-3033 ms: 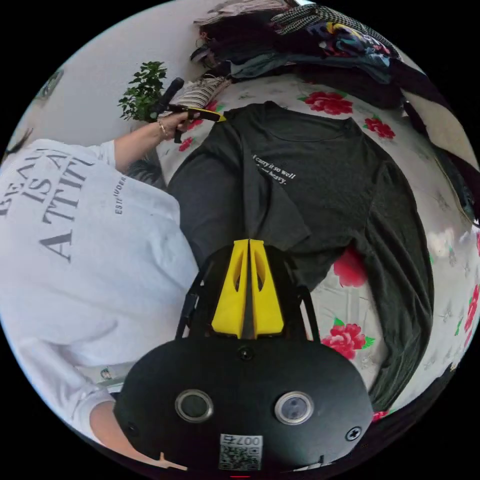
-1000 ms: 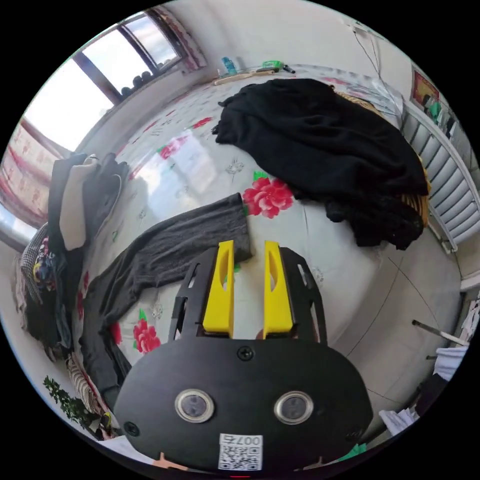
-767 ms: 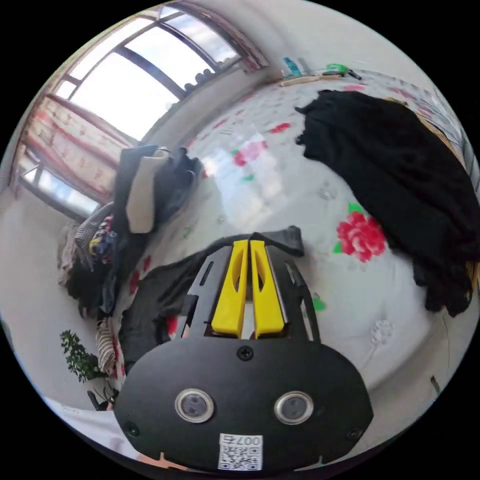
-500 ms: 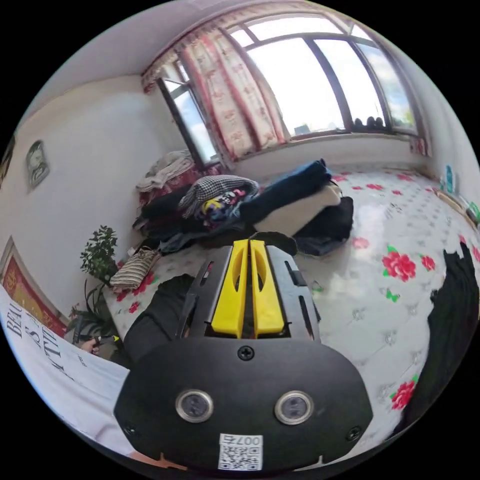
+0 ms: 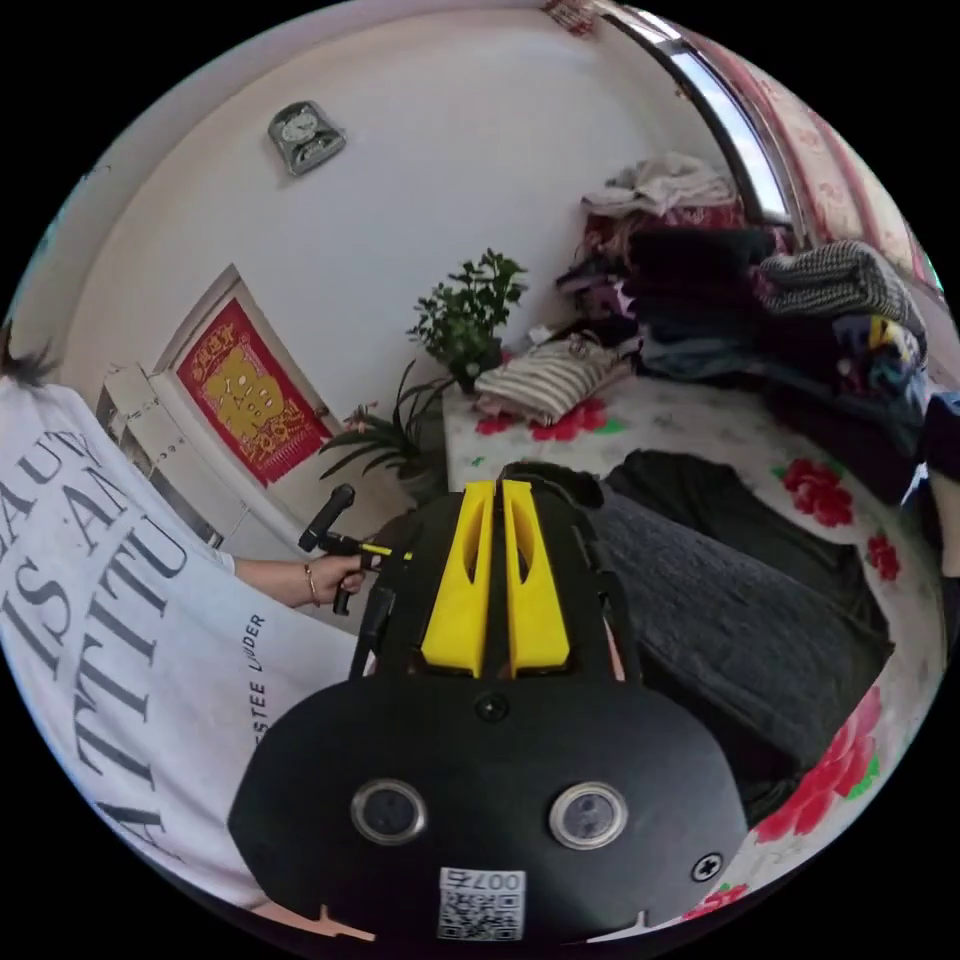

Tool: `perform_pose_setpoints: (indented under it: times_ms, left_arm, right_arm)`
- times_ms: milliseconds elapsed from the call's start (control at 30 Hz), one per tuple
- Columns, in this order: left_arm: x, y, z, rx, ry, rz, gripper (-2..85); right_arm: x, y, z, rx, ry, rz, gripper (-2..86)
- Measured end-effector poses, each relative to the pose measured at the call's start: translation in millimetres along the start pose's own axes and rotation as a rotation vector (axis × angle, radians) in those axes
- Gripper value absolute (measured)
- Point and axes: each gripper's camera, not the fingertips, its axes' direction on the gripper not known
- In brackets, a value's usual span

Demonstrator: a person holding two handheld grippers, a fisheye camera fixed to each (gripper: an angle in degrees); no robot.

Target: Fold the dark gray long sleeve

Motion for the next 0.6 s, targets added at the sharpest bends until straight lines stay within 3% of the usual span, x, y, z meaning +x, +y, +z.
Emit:
perform_pose_setpoints:
  times_ms: [100,167,267,433,600]
  left_arm:
    - [-2.3,6.2,10.1,-0.034,0.023,0.059,10.7]
    - [-0.3,8.8,16.4,-0.063,0.029,0.107,11.8]
    - [9.1,12.1,26.8,-0.115,0.004,0.224,13.2]
    - [24.2,5.6,50.2,-0.195,-0.064,0.385,15.6]
    - [28.6,-10.4,62.9,-0.27,-0.055,0.425,11.9]
  right_arm:
    - [10.7,25.8,82.5,-0.282,-0.073,0.067,2.5]
    - [22.3,43.3,90.7,-0.326,-0.06,0.116,3.4]
    - [49.6,78.7,60.3,-0.335,0.085,0.214,4.5]
    - [93.5,195.1,-33.7,-0.37,0.347,0.593,6.1]
    - [85.6,260.6,-62.2,-0.422,0.392,0.765,8.0]
